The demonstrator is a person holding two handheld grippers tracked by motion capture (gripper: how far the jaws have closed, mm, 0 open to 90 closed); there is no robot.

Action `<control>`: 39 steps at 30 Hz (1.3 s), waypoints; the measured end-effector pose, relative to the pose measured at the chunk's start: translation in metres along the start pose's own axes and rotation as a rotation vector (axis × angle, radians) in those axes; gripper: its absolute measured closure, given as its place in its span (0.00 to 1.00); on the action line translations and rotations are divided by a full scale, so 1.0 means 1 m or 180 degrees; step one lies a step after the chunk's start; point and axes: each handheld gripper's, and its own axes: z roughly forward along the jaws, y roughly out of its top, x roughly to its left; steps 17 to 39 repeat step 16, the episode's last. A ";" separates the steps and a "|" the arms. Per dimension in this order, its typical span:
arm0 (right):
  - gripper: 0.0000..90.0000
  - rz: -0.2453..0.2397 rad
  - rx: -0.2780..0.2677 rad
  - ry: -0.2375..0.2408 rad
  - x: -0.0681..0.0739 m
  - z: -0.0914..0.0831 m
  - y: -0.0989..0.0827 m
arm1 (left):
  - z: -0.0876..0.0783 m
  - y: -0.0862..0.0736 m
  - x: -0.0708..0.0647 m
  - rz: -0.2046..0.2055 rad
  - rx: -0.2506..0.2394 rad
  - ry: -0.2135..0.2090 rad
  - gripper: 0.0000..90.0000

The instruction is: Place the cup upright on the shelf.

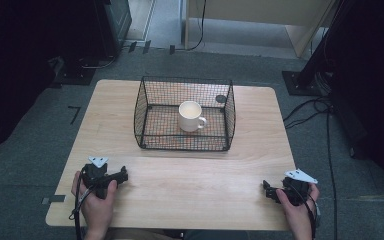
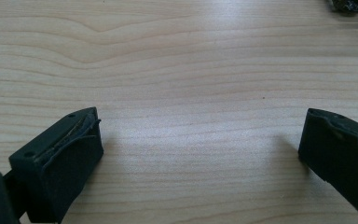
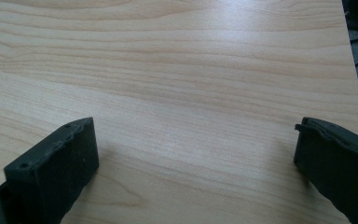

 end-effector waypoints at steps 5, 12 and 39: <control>0.00 -0.0001 -0.0002 0.0000 0.000 0.000 0.000 | 0.000 0.000 0.000 -0.0001 -0.0001 -0.0001 0.00; 0.00 -0.0001 -0.0002 0.0000 0.000 0.000 0.000 | 0.000 0.000 0.000 -0.0010 -0.0001 0.0009 0.00; 0.00 0.0000 -0.0003 0.0000 0.000 0.000 0.000 | -0.001 -0.001 0.000 -0.0019 -0.0007 0.0013 0.00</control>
